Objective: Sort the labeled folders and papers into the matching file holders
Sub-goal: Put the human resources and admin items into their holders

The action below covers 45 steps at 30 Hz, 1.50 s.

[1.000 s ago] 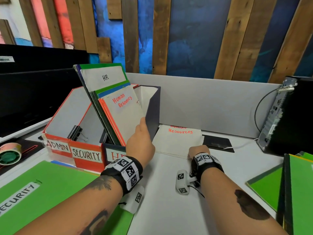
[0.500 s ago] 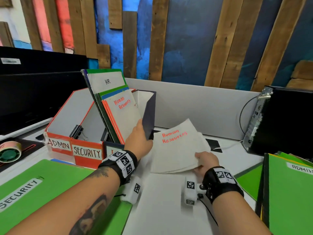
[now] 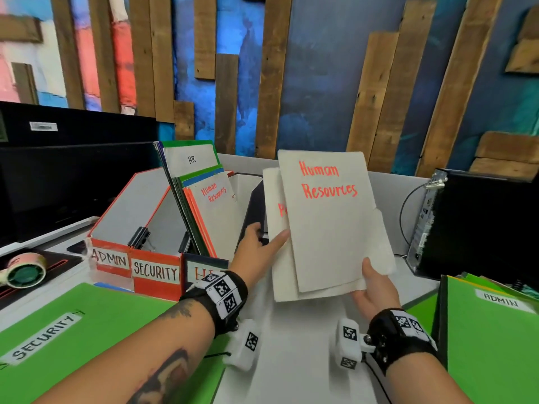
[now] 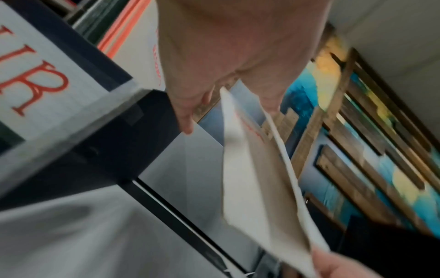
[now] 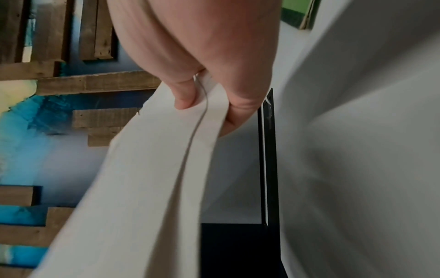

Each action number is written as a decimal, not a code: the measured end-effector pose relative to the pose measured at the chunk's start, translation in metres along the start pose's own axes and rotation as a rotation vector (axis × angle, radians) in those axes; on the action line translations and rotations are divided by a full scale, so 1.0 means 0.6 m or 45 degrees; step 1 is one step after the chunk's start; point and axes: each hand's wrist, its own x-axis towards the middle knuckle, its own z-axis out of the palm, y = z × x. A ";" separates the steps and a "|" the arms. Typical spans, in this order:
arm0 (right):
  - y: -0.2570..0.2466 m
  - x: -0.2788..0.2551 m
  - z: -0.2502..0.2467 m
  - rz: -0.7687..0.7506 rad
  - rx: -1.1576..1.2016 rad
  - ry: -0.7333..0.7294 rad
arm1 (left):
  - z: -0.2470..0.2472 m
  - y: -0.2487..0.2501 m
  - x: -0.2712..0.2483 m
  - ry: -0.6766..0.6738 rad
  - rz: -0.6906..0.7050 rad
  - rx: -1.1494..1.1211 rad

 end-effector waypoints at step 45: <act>-0.015 -0.127 0.542 -1.531 -1.709 -1.185 | -0.295 0.212 0.078 1.129 0.929 -0.201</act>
